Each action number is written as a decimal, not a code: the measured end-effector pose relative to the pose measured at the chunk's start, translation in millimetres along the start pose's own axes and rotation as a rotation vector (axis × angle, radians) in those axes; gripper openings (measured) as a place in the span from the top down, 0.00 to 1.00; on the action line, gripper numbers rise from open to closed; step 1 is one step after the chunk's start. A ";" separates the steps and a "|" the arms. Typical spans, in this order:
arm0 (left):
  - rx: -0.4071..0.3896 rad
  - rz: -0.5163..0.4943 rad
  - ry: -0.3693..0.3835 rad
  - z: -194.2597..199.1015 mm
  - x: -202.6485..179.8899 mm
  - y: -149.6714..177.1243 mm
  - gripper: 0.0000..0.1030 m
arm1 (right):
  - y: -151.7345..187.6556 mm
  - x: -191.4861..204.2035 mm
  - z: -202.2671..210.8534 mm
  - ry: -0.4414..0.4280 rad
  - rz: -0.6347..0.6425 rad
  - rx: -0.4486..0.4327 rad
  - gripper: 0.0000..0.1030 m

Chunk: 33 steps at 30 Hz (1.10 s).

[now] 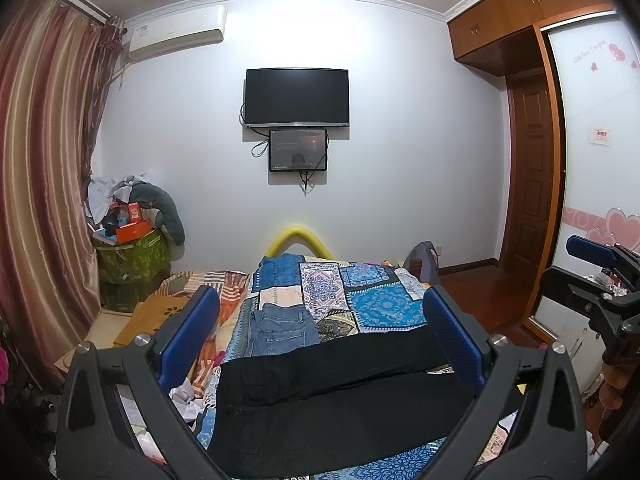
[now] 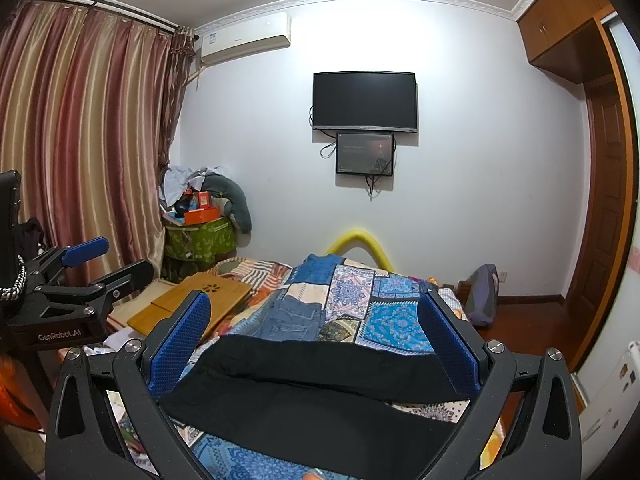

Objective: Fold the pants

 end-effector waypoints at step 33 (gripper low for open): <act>0.002 -0.002 0.010 1.2 0.9 -0.9 0.00 | 2.9 -1.1 2.4 -0.004 -0.007 0.002 0.00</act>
Point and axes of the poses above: each gripper's, at about its wrist camera, not at the fingertips, and z roughly against the way its jaws point, x to its left, y to its underside, the point moved 8 cm from there along -z, roughly the way its jaws point, and after that the axes turned 7 degrees about x, right-handed, at the moved point
